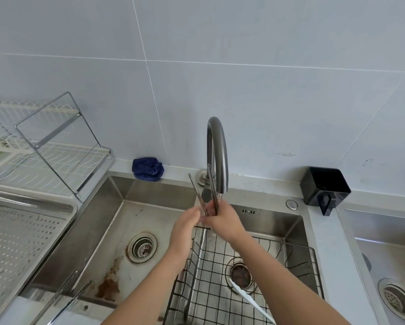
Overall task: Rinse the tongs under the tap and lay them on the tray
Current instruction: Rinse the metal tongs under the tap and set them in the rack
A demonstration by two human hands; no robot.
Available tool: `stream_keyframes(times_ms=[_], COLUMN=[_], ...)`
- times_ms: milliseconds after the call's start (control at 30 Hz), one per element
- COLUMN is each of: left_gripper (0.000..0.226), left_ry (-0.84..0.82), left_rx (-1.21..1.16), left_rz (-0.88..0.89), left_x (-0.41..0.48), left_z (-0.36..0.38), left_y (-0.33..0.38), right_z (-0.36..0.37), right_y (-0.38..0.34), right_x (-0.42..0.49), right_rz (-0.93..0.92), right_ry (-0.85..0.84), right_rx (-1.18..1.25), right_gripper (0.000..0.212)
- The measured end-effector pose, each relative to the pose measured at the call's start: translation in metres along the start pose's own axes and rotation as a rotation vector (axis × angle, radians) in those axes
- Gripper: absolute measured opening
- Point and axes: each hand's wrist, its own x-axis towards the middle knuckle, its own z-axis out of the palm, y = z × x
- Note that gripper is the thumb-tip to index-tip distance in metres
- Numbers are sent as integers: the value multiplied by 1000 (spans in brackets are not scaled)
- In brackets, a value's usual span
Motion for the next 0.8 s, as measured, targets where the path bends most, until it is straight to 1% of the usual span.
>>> stream_keyframes(times_ms=[33, 67, 100, 133, 167, 233, 300, 400, 567, 633, 667, 733, 800], left_gripper=[24, 27, 38, 48, 55, 65, 69, 70, 61, 58, 58, 57, 57], left_ry=[17, 20, -4, -57, -107, -151, -155, -181, -154, -152, -153, -152, -142], left_rx=[177, 421, 680, 884, 1026, 1197, 1297, 1412, 1466, 1459, 1459, 1462, 1463], left_rz=[5, 22, 65, 121, 164, 197, 260, 349, 401, 407, 404, 403, 412], left_x=[-6, -11, -17, -22, -27, -35, -38, -40, -42, -43, -43, -43, -43], left_z=[-5, -10, -15, -17, -18, -18, -21, -28, -29, -30, -30, -31, -31], left_y=[-16, -34, -55, -74, -90, -113, -126, -133, -133, -132, -131, -132, -133], right_z=[1, 3, 5, 7, 9, 8, 2, -12, -34, -40, -42, -42, -40], right_y=[-5, -9, -12, -14, -15, -12, -1, 28, 84, 102, 111, 127, 136], right_x=[4, 8, 11, 13, 14, 9, -3, -31, -85, -106, -115, -129, -137], right_rz=[-5, -10, -17, -23, -26, -16, -13, 6, 220, 267, 289, 322, 345], right_ry=[-2, -17, -38, -52, -56, -48, -33, 23, 99, 150, 169, 186, 184], right_rx=[39, 77, 109, 131, 140, 138, 108, 146, 274, 278, 234, 65, -103], right_gripper=[31, 32, 32, 32, 33, 40, 48, 43, 47, 56, 62, 73, 76])
